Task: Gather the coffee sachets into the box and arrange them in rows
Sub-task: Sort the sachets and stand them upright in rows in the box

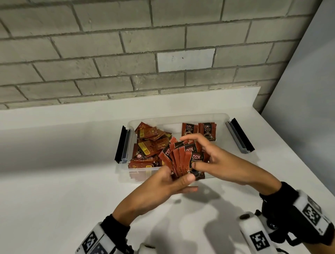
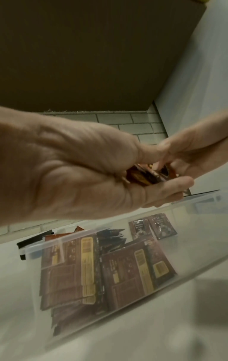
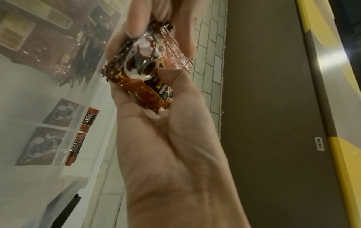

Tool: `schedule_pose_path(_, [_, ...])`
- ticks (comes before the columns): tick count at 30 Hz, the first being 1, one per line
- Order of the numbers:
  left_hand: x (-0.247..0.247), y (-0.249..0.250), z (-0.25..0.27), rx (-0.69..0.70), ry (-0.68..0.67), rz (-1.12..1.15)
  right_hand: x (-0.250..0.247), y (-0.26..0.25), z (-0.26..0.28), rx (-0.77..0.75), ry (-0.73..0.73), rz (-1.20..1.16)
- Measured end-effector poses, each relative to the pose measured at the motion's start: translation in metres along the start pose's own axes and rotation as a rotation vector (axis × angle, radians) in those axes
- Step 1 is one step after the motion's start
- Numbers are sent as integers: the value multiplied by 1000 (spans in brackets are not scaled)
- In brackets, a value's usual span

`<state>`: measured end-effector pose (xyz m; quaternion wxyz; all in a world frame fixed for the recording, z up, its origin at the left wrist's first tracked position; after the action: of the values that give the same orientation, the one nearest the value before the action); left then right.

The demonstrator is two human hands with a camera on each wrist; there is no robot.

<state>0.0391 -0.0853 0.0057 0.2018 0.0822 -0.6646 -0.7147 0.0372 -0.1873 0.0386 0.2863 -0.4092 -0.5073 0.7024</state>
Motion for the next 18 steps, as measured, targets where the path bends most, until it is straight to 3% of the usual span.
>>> schedule_pose_path(4, [-4, 6, -5, 37, 96, 19, 2, -9, -2, -22, 29, 31])
schedule_pose_path(12, [-17, 10, -9, 179, 384, 56, 2, -16, -3, -136, 313, 105])
schedule_pose_path(15, [-20, 12, -7, 181, 452, -62, 8, -26, -2, -199, 339, 131])
schedule_pose_path(18, [-9, 21, -8, 157, 447, -326, 18, -32, -8, -164, 336, 190])
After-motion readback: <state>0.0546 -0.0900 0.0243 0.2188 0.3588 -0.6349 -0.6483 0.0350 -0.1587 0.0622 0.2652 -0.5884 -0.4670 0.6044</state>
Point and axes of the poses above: each hand's wrist, its own z-axis away from the middle knuckle, its own x-axis out of the palm, y = z × x, the point moved 8 cm from there along -z, towards the middle knuckle, and after that the axes turned 15 degrees about -y, right-handed, at the moved point
